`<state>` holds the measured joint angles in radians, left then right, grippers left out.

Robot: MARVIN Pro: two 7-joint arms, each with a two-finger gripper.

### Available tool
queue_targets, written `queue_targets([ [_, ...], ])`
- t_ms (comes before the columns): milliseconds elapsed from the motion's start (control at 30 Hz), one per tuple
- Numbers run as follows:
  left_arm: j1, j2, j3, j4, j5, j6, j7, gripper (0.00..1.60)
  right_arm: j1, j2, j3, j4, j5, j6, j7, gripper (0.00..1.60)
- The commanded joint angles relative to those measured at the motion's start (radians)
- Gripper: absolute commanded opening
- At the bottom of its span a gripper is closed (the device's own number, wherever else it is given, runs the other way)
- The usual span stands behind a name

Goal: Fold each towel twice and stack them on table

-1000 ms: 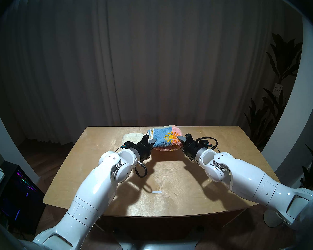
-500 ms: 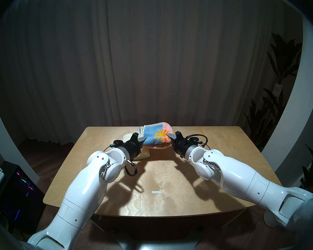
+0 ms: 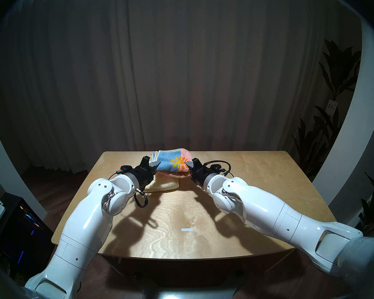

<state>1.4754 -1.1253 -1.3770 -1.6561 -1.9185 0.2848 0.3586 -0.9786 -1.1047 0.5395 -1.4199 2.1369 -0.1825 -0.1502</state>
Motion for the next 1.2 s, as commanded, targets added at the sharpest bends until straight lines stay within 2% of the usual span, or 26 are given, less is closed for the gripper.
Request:
queue_targets([
  [0,-0.022,0.025,-0.037,0.028,-0.007,0.017,-0.038,0.00,0.064,-0.102,-0.004,0.046,-0.025,-0.018,0.009,0.00],
  [533,-0.064,0.021,-0.024,0.132,0.006,0.054,-0.074,0.00,0.110,-0.194,-0.028,0.184,-0.035,0.010,0.005,0.00],
  [833,-0.088,0.018,-0.014,0.175,0.017,0.076,-0.054,0.00,0.109,-0.227,-0.040,0.245,-0.037,0.027,0.002,0.00],
  [867,-0.090,0.017,-0.013,0.180,0.019,0.077,-0.055,0.23,0.109,-0.227,-0.040,0.245,-0.037,0.027,-0.003,0.00],
  [933,-0.094,0.016,-0.010,0.188,0.021,0.082,-0.049,0.33,0.113,-0.232,-0.042,0.252,-0.039,0.026,-0.015,0.00],
  [1033,-0.099,0.014,-0.004,0.200,0.026,0.086,-0.044,0.35,0.119,-0.235,-0.044,0.256,-0.043,0.028,-0.028,0.00],
  [1167,-0.105,0.012,-0.001,0.213,0.029,0.091,-0.031,0.59,0.125,-0.245,-0.043,0.262,-0.036,0.025,-0.068,0.00],
])
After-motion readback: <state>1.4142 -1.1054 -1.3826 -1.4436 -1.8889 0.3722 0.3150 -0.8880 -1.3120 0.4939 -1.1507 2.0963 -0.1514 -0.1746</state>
